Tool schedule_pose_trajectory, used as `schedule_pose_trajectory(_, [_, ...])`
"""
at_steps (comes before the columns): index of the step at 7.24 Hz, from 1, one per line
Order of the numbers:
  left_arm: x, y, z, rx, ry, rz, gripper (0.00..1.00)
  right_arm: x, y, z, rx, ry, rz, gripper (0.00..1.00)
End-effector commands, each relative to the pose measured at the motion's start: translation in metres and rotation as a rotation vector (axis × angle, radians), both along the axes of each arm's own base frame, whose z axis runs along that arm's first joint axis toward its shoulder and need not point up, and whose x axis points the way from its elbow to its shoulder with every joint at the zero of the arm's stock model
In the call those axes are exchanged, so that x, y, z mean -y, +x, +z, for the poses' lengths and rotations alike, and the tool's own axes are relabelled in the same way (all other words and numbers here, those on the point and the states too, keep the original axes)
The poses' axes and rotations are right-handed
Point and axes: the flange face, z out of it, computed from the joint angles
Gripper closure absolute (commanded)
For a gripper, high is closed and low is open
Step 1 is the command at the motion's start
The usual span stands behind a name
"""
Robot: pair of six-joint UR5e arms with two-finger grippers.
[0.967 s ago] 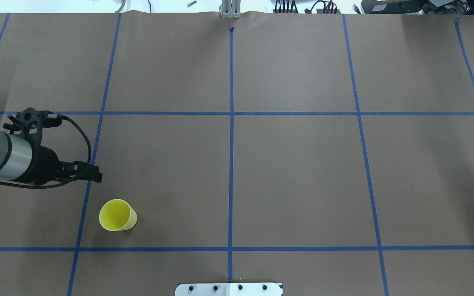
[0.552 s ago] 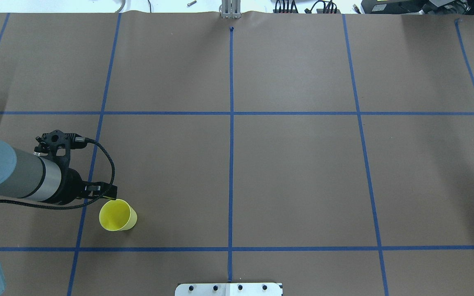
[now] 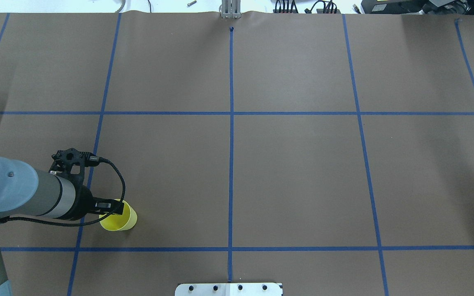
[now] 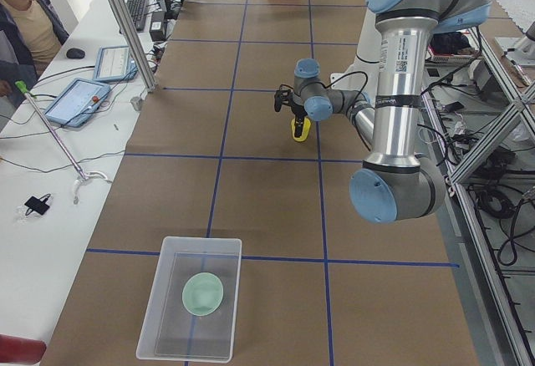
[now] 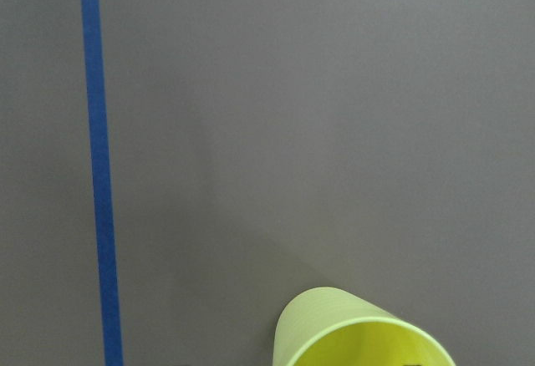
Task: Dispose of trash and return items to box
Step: 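Reach the left gripper to the yellow cup and grip its rim, then carry the yellow cup with the left gripper into the clear bin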
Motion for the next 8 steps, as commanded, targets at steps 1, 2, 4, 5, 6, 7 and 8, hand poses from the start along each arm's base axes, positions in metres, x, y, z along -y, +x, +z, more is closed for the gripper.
schedule_pose_trajectory(1, [-0.005, 0.013, 0.002, 0.008, 0.006, 0.014, 0.53, -0.002, 0.000, 0.001, 0.001, -0.004, 0.000, 0.00])
schedule_pose_trajectory(2, [-0.005, 0.013, 0.000, 0.002, 0.008, 0.016, 1.00, -0.003, 0.000, 0.002, 0.000, -0.004, -0.001, 0.00])
schedule_pose_trajectory(4, [-0.006, 0.014, -0.004, -0.003, 0.009, 0.022, 1.00, -0.003, 0.000, 0.003, -0.001, -0.006, -0.001, 0.00])
schedule_pose_trajectory(5, [-0.006, 0.012, -0.005, -0.006, 0.010, 0.026, 1.00, -0.004, 0.000, 0.005, -0.001, -0.010, -0.001, 0.00])
schedule_pose_trajectory(6, [-0.009, 0.004, -0.015, -0.037, -0.007, 0.054, 1.00, -0.004, 0.000, 0.005, -0.001, -0.009, -0.002, 0.00])
schedule_pose_trajectory(7, [0.008, -0.025, -0.025, -0.045, -0.027, 0.042, 1.00, -0.005, 0.000, 0.004, -0.001, -0.006, -0.002, 0.00])
schedule_pose_trajectory(8, [0.030, -0.068, -0.036, -0.041, -0.010, 0.085, 1.00, -0.005, 0.000, 0.004, -0.001, -0.009, -0.001, 0.00])
